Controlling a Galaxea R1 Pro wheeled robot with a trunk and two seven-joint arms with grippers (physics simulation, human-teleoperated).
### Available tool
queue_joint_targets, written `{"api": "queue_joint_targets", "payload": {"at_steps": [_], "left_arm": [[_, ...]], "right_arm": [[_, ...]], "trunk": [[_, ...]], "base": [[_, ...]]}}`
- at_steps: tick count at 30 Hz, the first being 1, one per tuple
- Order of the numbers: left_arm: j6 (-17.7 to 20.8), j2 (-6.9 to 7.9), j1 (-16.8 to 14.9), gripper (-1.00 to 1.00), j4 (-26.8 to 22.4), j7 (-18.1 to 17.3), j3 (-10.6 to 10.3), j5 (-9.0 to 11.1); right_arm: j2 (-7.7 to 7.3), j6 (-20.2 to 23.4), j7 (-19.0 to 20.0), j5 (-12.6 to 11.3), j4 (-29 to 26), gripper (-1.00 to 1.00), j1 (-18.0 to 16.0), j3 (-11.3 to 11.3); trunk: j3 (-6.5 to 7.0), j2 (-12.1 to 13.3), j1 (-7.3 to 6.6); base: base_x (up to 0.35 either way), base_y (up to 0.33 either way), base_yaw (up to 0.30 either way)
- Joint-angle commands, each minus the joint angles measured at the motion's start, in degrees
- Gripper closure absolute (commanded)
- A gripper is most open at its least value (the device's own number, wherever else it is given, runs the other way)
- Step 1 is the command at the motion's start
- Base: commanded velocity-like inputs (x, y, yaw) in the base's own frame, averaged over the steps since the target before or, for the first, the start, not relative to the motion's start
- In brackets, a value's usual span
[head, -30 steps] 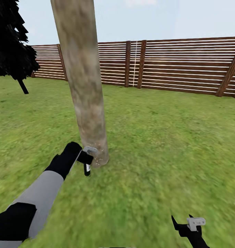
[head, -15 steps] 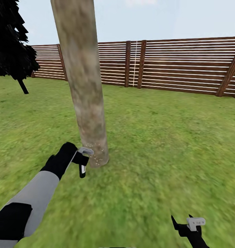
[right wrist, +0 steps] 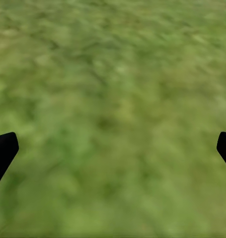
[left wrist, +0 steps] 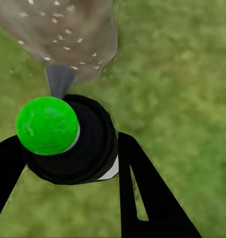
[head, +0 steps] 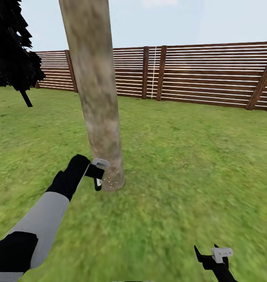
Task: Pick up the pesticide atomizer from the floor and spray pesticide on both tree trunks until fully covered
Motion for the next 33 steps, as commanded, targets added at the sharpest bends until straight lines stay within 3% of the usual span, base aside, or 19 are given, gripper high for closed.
{"api": "queue_joint_targets", "payload": {"at_steps": [1, 5, 9, 14, 17, 21, 23, 33], "left_arm": [[0.13, 0.56, -0.1, 1.0, -0.17, -0.01, 0.14, 0.24], [0.25, 3.61, -0.27, 1.0, -0.27, -0.09, 3.92, 0.19], [0.06, 3.51, 0.57, 1.0, 0.28, -0.04, 3.75, -0.13], [-0.47, 3.42, 5.32, 1.0, 0.15, 0.05, 3.85, -0.25], [0.05, 3.62, 4.21, 1.0, -0.27, -0.09, 4.13, -0.19], [0.26, 3.74, -2.06, 1.0, -2.06, -0.11, 4.07, -0.01], [0.27, 3.72, -3.32, 1.0, -2.19, -0.11, 3.96, -0.09], [0.0, 3.82, -2.42, 1.0, -2.36, -0.11, 4.06, -0.41]], "right_arm": [[0.0, 0.0, 0.0, 0.0, 0.0, -1.0, 0.0, 0.01], [0.0, 0.0, 0.0, 0.0, 0.0, -1.0, 0.0, 0.05], [0.0, 0.0, 0.0, 0.0, 0.0, -1.0, 0.0, 0.06], [0.0, 0.0, 0.0, 0.06, 0.19, -1.0, 0.17, 0.06], [0.0, -0.02, 0.0, 0.07, 1.33, -1.0, 0.21, 0.06], [0.0, -0.06, 0.0, 0.09, 1.49, -1.0, 0.27, 0.06], [0.0, -0.02, -0.02, 0.09, 1.49, -1.0, 0.27, 0.06], [0.0, -0.04, 0.0, 0.09, 1.49, -1.0, 0.27, 0.06]], "trunk": [[0.0, 0.0, 0.0], [0.0, 0.0, 0.0], [0.0, 0.0, 0.0], [0.0, 0.0, 0.0], [0.0, 0.0, 0.0], [0.0, 0.0, 0.0], [0.0, 0.0, 0.0], [0.0, 0.0, 0.0]], "base": [[0.0, 0.0, 0.0], [0.0, 0.0, 0.0], [0.0, 0.0, 0.0], [0.0, 0.0, 0.0], [0.0, 0.0, 0.0], [0.0, 0.0, 0.0], [0.0, 0.0, 0.0], [0.216, 0.136, 0.0]]}}
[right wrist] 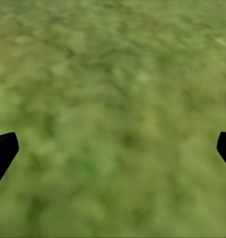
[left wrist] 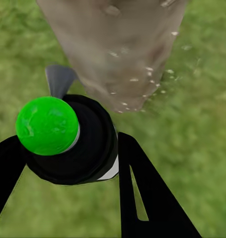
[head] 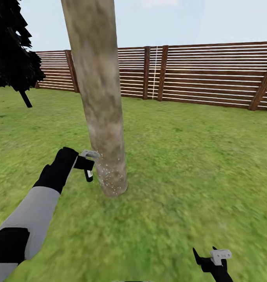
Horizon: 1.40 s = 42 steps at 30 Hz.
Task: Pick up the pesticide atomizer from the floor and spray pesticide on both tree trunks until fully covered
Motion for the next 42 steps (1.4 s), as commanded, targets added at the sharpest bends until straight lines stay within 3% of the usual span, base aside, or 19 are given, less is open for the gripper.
{"api": "queue_joint_targets", "payload": {"at_steps": [1, 4, 7, 11, 13, 17, 19, 20, 22, 23, 24, 25, 29, 32, 37, 42], "left_arm": [[0.04, 0.01, -0.03, 1.0, -0.05, 0.0, 0.01, 0.04], [0.13, -0.02, -0.58, 1.0, -0.35, 0.0, 0.06, 0.03], [0.01, -0.07, 0.06, 1.0, -4.69, 0.05, -0.28, -0.02], [-0.57, -0.35, 5.4, 1.0, -5.34, 0.56, -0.4, -0.12], [-0.93, -0.34, 9.6, 1.0, -5.3, 1.82, 0.01, -0.08], [-1.04, -0.34, 12.48, 1.0, -5.1, 4.29, 0.51, 0.09], [-1.16, -0.46, 13.17, 1.0, -4.6, 5.74, 3.92, 0.08], [-1.21, -0.64, 13.25, 1.0, -3.99, 8.12, 5.95, 0.14], [-1.35, -1.99, 13.5, 1.0, -0.28, 13.96, 7.75, 0.67], [-1.68, -2.26, 13.88, 1.0, 0.79, 14.66, 7.95, 0.99], [-6.8, -2.48, 15.47, 1.0, 2.78, 15.31, 9.28, 3.18], [-8.92, -2.52, 15.83, 1.0, 4.03, 15.42, 9.62, 3.86], [-11.51, -3.31, 16.3, 1.0, 7.34, 15.56, 10.02, 6.22], [-12.02, -3.44, 18.61, 1.0, 6.84, 15.79, 9.99, 6.6], [-12.87, -3.44, 19.1, 1.0, 6.88, 15.94, 9.94, 6.44], [-12.99, -3.54, 19.16, 1.0, 7.26, 21.19, 9.87, 6.67]], "right_arm": [[0.0, 0.01, 0.0, 0.0, 0.0, -1.0, 0.0, 0.0], [0.0, 0.01, -0.02, 0.0, 0.0, -1.0, 0.0, 0.0], [0.0, 0.04, 0.0, 0.0, 0.0, -1.0, 0.0, 0.0], [0.0, 0.04, 0.0, 0.0, 0.0, -1.0, 0.0, 0.0], [0.0, 0.03, 0.0, 0.0, 0.0, -1.0, 0.0, 0.0], [0.0, 0.01, 0.0, 0.0, 0.0, -1.0, 0.0, 0.0], [0.0, -0.02, 0.07, 0.0, 0.06, -1.0, 0.0, 0.0], [0.0, 0.02, 0.08, 0.0, 0.08, -1.0, 0.0, 0.0], [0.0, -0.03, 0.09, -0.01, 0.09, -1.0, 0.0, 0.0], [0.0, -0.03, 0.09, 0.0, 0.09, -1.0, 0.0, 0.0], [0.0, 0.0, 0.09, 0.0, 0.09, -1.0, 0.0, 0.03], [0.0, 0.01, 0.09, 0.0, 0.09, -1.0, 0.0, 0.01], [0.0, 0.04, 0.09, -0.04, 0.09, -1.0, 0.0, 0.0], [0.08, 0.04, 0.09, -0.08, 0.14, -1.0, 0.0, 0.06], [0.09, 0.04, 0.09, -0.09, 0.17, -1.0, 0.0, 0.09], [0.16, 0.04, 0.0, -0.09, 0.18, -1.0, 0.0, 0.09]], "trunk": [[0.0, 0.0, 0.0], [0.0, 0.0, 0.0], [0.0, 0.0, 0.0], [0.0, 0.0, 0.0], [0.0, 0.0, 0.0], [0.0, 0.0, 0.0], [0.0, 0.0, 0.0], [0.0, 0.0, 0.0], [0.0, 0.0, 0.0], [0.0, 0.0, 0.0], [0.0, 0.0, 0.0], [0.0, 0.0, 0.0], [0.0, 0.0, 0.0], [0.0, 0.0, 0.0], [0.0, 0.0, 0.0], [0.0, 0.0, 0.0]], "base": [[0.05, 0.04, 0.0], [0.009, 0.007, 0.0], [0.0, 0.0, 0.0], [0.0, 0.0, 0.0], [0.0, 0.0, 0.0], [0.0, 0.0, 0.0], [0.0, 0.0, 0.0], [0.0, 0.0, 0.0], [0.0, 0.0, 0.0], [0.0, 0.0, 0.0], [0.0, 0.0, 0.0], [0.0, 0.0, 0.0], [0.0, -0.027, 0.0], [0.0, -0.236, 0.0], [0.0, -0.274, 0.0], [0.046, -0.276, 0.0]]}}
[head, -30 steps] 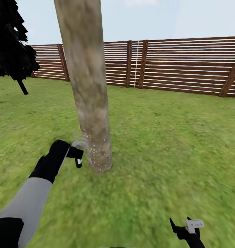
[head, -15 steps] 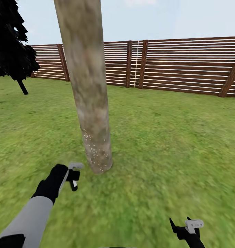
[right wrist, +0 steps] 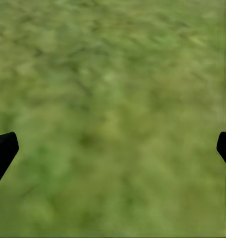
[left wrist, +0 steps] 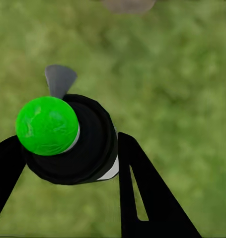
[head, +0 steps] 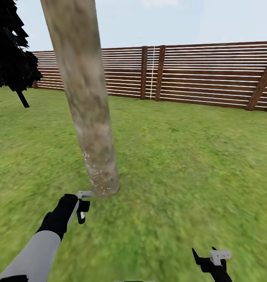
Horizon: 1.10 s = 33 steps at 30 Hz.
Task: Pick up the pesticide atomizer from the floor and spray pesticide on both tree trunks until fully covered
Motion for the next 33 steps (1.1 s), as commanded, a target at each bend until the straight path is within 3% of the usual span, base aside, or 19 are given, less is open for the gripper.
{"api": "queue_joint_targets", "payload": {"at_steps": [1, 6, 33], "left_arm": [[-0.03, -0.51, 0.0, 1.0, 0.01, 0.41, 0.0, 0.18], [-0.09, -1.59, 0.02, 1.0, 0.1, 0.81, -0.02, 0.14], [-0.09, -1.71, 0.04, 1.0, 0.16, 0.75, 0.06, 0.21]], "right_arm": [[0.01, 0.0, -0.05, -0.01, -0.03, -1.0, 0.0, -0.03], [0.02, -0.04, -0.09, -0.01, -0.03, -1.0, 0.0, -0.09], [0.02, -0.03, -0.02, -0.01, 0.0, -1.0, 0.0, 0.0]], "trunk": [[0.0, 0.0, 0.0], [0.0, 0.0, 0.0], [0.0, 0.0, 0.0]], "base": [[0.091, -0.276, 0.0], [0.131, -0.274, 0.102], [0.074, -0.272, 0.179]]}}
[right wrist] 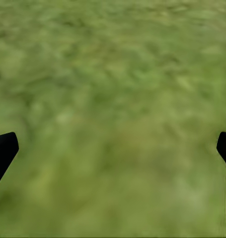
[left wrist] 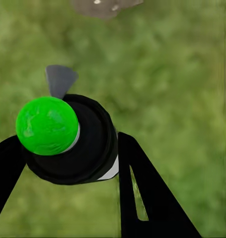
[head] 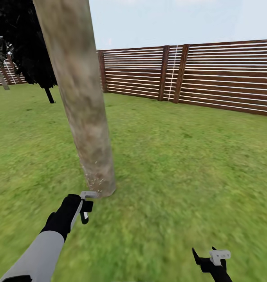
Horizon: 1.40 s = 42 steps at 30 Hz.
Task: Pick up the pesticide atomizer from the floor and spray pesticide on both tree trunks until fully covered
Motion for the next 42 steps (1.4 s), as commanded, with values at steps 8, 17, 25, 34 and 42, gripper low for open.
{"api": "queue_joint_targets", "payload": {"at_steps": [8, 17, 25, 34, 42], "left_arm": [[0.43, -0.08, -0.18, 1.0, 3.43, 0.17, -0.48, -0.49], [0.87, -3.41, -0.18, 1.0, 7.87, 0.06, 0.13, 0.43], [0.44, -0.15, -0.07, 1.0, 7.95, 0.0, 5.55, 0.14], [0.33, -4.35, -0.63, 1.0, 6.94, 0.95, 2.35, 0.03], [1.36, -3.8, -0.36, 1.0, -3.67, 1.08, 2.6, 0.16]], "right_arm": [[0.0, 0.01, -0.06, 0.0, 0.0, -1.0, 0.0, 0.0], [-0.09, -0.03, -0.07, 0.0, -0.09, -1.0, 0.02, -0.11], [-0.09, 0.0, -0.07, 0.0, -0.09, -1.0, 0.08, -0.09], [-0.09, -0.02, -0.07, 0.0, -0.09, -1.0, 0.09, -0.09], [-0.09, -0.03, -0.07, 0.0, -0.09, -1.0, 0.08, -0.09]], "trunk": [[0.0, 0.0, 0.0], [0.0, 0.0, 0.0], [0.0, 0.0, 0.0], [0.0, 0.0, 0.0], [0.0, 0.0, 0.0]], "base": [[0.173, -0.246, 0.104], [0.198, -0.155, 0.033], [0.005, -0.003, 0.0], [-0.144, 0.0, 0.0], [-0.004, 0.0, 0.0]]}}
